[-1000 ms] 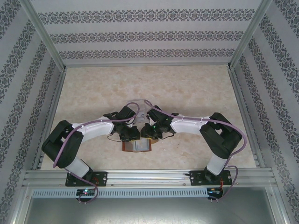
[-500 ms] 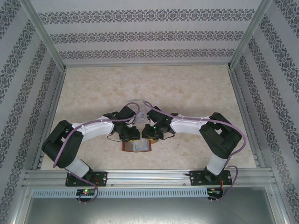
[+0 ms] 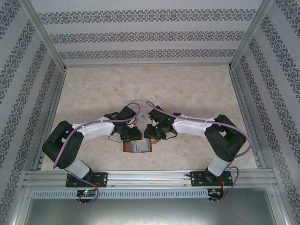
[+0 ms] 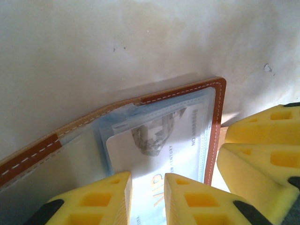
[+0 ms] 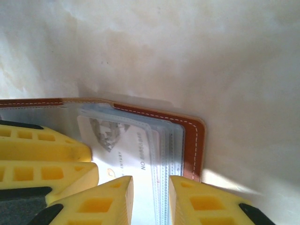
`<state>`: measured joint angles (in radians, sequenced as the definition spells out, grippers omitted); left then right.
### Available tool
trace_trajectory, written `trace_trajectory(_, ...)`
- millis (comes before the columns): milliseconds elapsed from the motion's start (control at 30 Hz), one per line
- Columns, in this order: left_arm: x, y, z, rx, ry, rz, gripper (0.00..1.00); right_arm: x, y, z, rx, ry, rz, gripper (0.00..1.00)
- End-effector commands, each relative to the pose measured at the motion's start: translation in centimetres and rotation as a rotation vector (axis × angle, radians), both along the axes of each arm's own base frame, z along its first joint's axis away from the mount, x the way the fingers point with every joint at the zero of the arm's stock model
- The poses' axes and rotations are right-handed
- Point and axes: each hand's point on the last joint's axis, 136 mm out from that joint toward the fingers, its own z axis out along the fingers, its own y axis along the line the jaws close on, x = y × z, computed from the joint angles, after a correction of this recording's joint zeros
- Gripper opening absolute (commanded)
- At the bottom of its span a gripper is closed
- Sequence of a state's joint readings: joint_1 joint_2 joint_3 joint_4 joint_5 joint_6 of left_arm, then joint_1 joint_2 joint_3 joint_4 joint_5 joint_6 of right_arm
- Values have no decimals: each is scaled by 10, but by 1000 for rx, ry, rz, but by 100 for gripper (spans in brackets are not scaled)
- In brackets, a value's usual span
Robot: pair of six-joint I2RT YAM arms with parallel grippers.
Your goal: Take the credit cards out of the card holder
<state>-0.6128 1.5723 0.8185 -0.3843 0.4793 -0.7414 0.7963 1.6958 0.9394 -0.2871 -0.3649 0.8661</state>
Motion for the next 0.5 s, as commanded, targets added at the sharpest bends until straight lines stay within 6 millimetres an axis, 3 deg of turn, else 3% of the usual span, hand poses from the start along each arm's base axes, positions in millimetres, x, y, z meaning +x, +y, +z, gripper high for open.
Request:
trace_trajectory(0, 4, -2, 2, -21, -6, 3, 27, 3, 11, 18, 55, -17, 5, 28)
trace_trajectory(233, 2, -2, -2, -18, 5, -3, 25, 0, 22, 12, 93, 22, 22, 28)
trace_trajectory(467, 2, -2, -4, -19, 9, -5, 24, -4, 19, -7, 65, 56, 21, 28)
